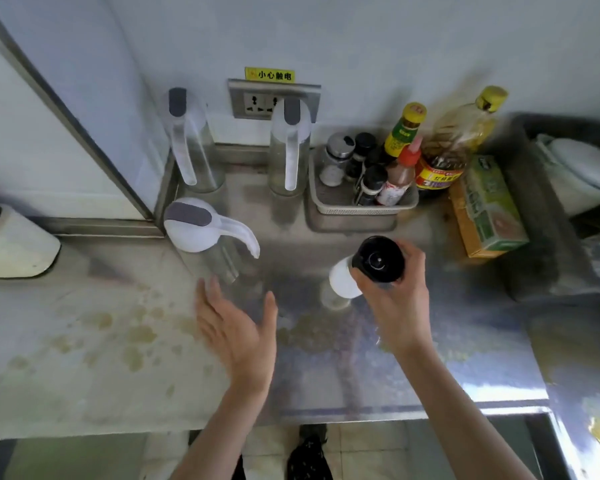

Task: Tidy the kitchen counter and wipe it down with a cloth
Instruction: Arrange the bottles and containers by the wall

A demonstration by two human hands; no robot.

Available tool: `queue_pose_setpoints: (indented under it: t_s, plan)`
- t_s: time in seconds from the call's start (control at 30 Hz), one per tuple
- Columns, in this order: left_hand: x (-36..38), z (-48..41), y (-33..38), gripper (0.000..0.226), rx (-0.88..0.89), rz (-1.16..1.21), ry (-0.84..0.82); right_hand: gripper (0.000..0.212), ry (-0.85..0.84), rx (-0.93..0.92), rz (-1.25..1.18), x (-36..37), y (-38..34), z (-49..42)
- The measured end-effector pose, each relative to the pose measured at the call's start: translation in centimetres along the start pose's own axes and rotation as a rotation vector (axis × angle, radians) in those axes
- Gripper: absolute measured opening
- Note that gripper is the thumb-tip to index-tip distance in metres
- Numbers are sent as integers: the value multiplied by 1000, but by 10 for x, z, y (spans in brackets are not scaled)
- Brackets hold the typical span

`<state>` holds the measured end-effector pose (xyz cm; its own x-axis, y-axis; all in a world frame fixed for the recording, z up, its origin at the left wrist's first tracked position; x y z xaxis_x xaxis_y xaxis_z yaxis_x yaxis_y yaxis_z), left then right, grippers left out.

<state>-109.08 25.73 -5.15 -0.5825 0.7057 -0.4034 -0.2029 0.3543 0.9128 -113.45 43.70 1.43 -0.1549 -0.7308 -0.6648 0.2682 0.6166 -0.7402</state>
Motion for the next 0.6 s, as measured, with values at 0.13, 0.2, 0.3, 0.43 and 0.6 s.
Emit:
queue_pose_setpoints:
  t_s: [0.13,0.2,0.3,0.43,0.6]
  plan:
    - [58,1,-8,53,256,-147,-420,58,23,-49,-26,-7,5,-36]
    - [82,-27,-4,48,407,-192,-482,60,35,-100,-30,-12,4,-56]
    - [112,-75,10,58,490,-212,-469,61,62,-193,-63,-16,-3,-87]
    - [141,-109,20,60,411,-84,-438,56,71,-307,-163,-8,-20,-126]
    - [167,-119,9,40,434,10,-410,54,62,-418,-79,25,-32,-156]
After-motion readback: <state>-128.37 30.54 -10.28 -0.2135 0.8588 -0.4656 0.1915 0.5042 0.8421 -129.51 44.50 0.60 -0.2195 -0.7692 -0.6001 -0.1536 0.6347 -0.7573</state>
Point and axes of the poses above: each hand's wrist, its own z-axis away from the middle knuckle, its own x-axis out of the palm, y = z × x, the point moved 1 cm from there along -z, towards the middle knuckle, and after that the axes turned 15 degrees about z, right-handed, at the moved point
